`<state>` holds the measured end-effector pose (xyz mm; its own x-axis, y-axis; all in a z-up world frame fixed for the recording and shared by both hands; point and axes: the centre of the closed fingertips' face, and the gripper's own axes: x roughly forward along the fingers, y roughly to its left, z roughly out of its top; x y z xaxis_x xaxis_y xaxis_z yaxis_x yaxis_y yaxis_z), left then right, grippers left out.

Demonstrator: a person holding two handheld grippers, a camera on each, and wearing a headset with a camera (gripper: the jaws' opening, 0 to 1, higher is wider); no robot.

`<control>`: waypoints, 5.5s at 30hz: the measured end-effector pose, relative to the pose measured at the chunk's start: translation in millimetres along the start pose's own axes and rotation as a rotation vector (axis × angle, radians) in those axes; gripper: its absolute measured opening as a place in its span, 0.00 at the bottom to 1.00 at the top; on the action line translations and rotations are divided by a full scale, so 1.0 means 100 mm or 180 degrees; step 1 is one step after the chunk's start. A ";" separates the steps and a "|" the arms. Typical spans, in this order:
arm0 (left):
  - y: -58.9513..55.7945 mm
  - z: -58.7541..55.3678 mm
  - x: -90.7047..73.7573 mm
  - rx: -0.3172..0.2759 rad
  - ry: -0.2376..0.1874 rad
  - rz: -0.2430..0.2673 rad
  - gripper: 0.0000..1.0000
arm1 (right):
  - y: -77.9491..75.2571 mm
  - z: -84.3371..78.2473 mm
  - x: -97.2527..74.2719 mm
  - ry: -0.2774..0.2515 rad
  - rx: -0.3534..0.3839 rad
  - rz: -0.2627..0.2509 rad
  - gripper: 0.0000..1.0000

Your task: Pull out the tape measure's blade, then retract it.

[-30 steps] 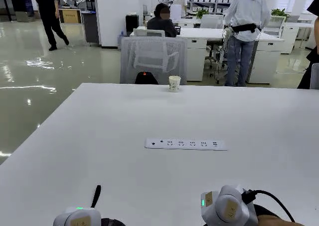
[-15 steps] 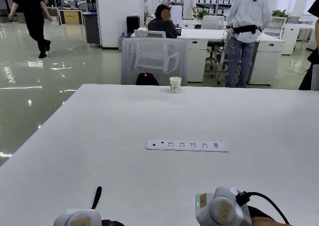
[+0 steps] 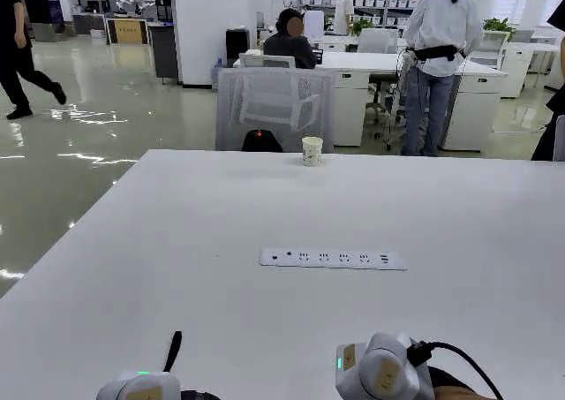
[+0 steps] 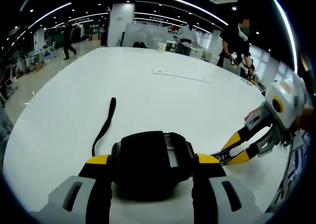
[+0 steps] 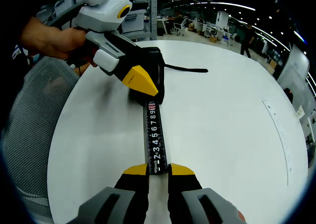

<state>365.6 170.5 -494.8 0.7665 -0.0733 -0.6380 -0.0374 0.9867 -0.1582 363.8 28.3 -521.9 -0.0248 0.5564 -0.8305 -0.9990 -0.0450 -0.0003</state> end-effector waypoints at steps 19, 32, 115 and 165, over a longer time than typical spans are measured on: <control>0.01 0.00 0.00 -0.0004 0.0001 -0.0007 0.61 | 0.02 0.17 0.11 -0.0056 -0.0021 0.0014 0.11; 0.01 0.00 0.00 -0.0015 0.0007 -0.0012 0.61 | 0.03 0.29 0.19 -0.0090 -0.0051 0.0030 0.11; 0.01 -0.01 0.00 -0.0120 0.0110 -0.0039 0.63 | 0.06 0.79 0.52 -0.0321 -0.0050 0.0058 0.12; -0.10 -0.07 -0.32 0.0293 0.0098 -0.0293 0.72 | 0.08 0.26 -0.17 -0.0688 0.0769 -0.0442 0.36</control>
<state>337.3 161.7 -477.9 0.7439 -0.1671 -0.6471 0.0922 0.9846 -0.1482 355.6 39.6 -493.5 0.1304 0.7073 -0.6948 -0.9727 0.2268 0.0484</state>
